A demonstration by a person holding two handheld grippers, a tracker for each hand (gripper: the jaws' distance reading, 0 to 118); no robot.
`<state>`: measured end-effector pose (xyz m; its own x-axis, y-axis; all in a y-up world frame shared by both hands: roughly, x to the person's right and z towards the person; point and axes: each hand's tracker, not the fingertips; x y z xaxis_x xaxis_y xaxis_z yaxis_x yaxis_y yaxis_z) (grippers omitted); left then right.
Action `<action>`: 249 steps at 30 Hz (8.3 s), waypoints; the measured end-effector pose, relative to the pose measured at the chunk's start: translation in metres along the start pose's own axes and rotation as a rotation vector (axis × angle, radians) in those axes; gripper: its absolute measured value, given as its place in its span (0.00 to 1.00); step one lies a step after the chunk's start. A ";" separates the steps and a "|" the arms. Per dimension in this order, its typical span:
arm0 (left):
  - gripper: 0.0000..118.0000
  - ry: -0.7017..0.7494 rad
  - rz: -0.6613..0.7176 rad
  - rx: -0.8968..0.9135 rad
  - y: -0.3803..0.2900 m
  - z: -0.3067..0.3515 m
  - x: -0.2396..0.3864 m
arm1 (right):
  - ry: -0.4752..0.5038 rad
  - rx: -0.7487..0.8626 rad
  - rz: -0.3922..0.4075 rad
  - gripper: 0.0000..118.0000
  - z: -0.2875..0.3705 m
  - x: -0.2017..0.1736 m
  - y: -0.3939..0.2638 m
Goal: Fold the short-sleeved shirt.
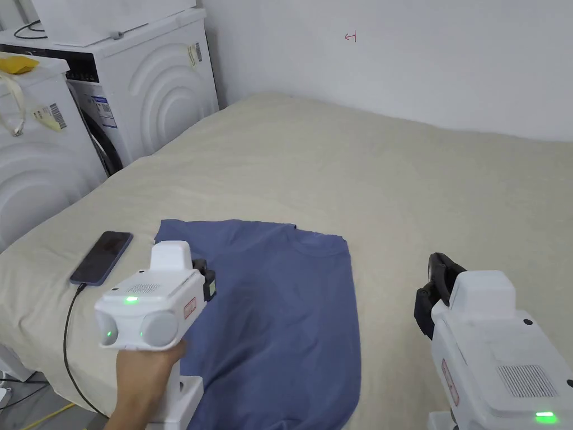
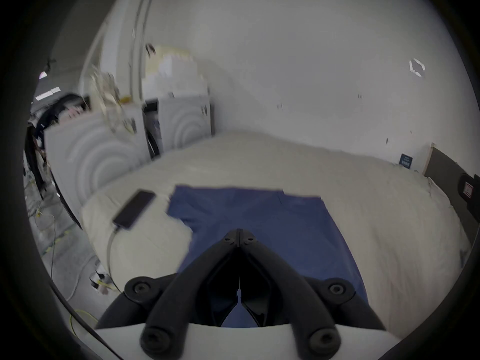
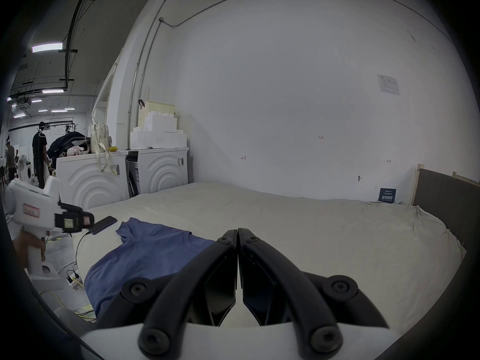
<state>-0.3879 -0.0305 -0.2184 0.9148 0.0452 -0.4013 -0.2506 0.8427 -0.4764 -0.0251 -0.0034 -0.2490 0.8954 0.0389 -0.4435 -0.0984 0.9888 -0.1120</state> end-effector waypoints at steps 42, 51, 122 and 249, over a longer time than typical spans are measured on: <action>0.00 -0.076 -0.111 -0.468 -0.007 -0.107 0.027 | -0.121 -0.055 -0.022 0.00 0.012 0.072 -0.012; 0.00 -0.158 -0.143 -0.279 0.068 -0.057 0.081 | -0.176 -0.009 -0.021 0.00 0.043 0.102 0.001; 0.96 -0.628 -0.678 -0.450 -0.077 -0.021 0.454 | -0.617 -0.026 -0.068 0.00 0.173 0.260 -0.016; 0.00 -0.504 -0.169 -0.447 -0.062 -0.033 0.244 | -0.186 -0.756 -0.480 0.70 -0.088 0.344 -0.115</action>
<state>-0.1591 -0.0896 -0.3121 0.9611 0.2677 0.0671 -0.0995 0.5628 -0.8206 0.2565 -0.1160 -0.4668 0.9628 -0.2645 -0.0557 0.1030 0.5496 -0.8290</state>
